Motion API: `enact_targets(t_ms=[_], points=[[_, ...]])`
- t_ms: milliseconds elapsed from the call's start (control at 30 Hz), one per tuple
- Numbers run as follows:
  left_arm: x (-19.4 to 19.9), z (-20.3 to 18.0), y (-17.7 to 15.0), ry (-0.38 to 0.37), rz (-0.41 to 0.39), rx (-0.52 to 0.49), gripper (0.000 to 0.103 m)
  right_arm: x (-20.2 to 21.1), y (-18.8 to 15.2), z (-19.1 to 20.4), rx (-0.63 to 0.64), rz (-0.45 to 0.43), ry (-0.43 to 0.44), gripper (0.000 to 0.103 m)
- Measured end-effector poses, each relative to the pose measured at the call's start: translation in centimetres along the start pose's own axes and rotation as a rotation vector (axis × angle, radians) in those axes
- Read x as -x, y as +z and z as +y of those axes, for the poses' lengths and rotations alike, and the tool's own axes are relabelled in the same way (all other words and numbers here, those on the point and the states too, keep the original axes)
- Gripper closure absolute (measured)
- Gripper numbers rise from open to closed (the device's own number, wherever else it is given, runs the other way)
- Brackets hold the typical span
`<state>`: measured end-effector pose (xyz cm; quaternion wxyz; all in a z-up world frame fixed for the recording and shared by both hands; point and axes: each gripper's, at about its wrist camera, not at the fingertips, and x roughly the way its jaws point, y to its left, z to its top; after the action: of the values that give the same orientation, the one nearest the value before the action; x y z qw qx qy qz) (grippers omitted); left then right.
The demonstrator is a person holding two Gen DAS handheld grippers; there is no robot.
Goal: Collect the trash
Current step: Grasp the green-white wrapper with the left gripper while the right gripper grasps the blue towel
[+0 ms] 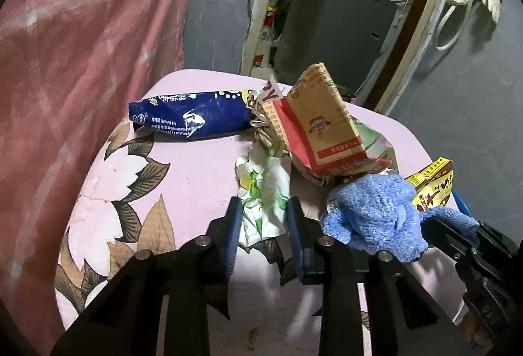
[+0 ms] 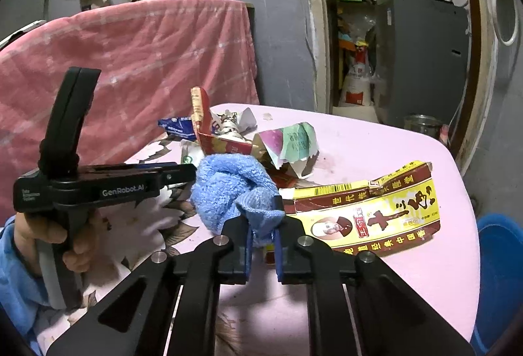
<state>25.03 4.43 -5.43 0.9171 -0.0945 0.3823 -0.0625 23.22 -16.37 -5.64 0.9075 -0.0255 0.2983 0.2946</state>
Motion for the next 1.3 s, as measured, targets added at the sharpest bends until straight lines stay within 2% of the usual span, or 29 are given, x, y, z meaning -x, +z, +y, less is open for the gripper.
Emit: enact_targets(t_ms=[67, 133, 267, 300, 967, 1300], points=[[0.1, 0.0, -0.1, 0.004, -0.005, -0.002, 0.084, 0.2, 0.0, 0.0, 0.0, -0.012, 0.0, 0.096], [0.3, -0.1, -0.2, -0.007, -0.011, -0.006, 0.095, 0.4, 0.0, 0.1, 0.003, -0.026, 0.001, 0.096], [0.8, -1.0, -0.6, 0.004, -0.017, -0.032, 0.098, 1.2, 0.2, 0.6, 0.024, -0.071, 0.001, 0.096], [0.9, -1.1, -0.7, 0.005, -0.021, -0.035, 0.103, 1.5, 0.3, 0.8, 0.033, -0.088, -0.003, 0.097], [4.5, -3.1, -3.2, -0.026, -0.069, -0.024, 0.103, 5.1, 1.2, 2.2, 0.095, -0.273, -0.055, 0.097], [7.6, -4.7, -3.9, -0.033, -0.155, -0.007, 0.103, 7.1, 1.5, 2.0, 0.091, -0.339, -0.083, 0.097]])
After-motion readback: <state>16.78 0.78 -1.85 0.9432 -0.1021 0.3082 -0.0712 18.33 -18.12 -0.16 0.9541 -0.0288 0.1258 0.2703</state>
